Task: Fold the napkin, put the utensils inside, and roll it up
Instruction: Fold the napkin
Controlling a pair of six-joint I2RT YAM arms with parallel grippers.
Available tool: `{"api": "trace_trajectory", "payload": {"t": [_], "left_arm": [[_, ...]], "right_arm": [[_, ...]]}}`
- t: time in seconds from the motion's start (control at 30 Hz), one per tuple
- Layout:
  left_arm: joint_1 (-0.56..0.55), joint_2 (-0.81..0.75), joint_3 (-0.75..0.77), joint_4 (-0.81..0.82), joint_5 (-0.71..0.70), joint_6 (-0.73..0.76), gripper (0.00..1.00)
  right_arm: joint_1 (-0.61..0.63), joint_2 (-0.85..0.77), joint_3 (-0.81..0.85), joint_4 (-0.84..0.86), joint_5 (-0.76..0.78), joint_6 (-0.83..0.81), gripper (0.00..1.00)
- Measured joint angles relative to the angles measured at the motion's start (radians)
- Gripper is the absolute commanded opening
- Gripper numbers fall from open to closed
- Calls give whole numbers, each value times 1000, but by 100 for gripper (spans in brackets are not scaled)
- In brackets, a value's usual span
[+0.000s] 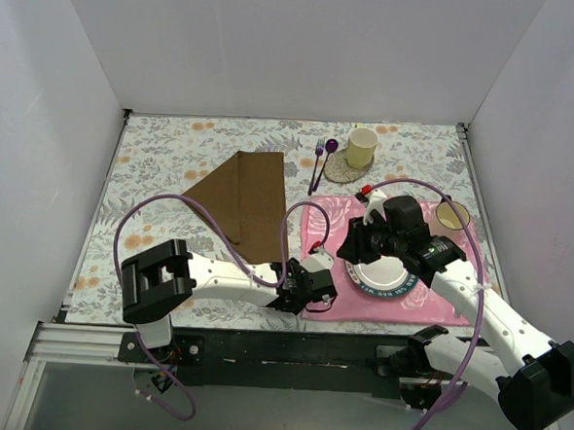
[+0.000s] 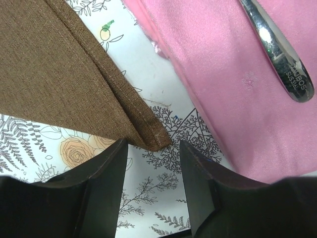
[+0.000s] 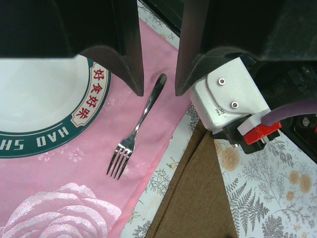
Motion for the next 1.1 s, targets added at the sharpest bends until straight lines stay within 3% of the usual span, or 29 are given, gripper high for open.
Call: {"api": "trace_trajectory", "payload": {"t": [0.13, 0.33, 0.6, 0.83, 0.97, 1.1], "left_arm": [[0, 6, 3, 6, -11, 10, 42], [0, 24, 13, 25, -24, 22, 30], [6, 29, 13, 18, -28, 18, 2], [34, 23, 27, -26, -21, 2, 0], [143, -45, 31, -42, 28, -2, 0], [363, -166, 51, -37, 101, 13, 0]], "right_arm": [[-5, 0, 0, 1, -9, 0, 40], [-8, 0, -2, 4, -17, 0, 40], [-12, -7, -33, 14, -24, 1, 40], [-13, -7, -41, 19, -32, 3, 40], [-13, -4, -41, 21, -39, 3, 40], [-17, 15, -41, 32, -43, -1, 40]]}}
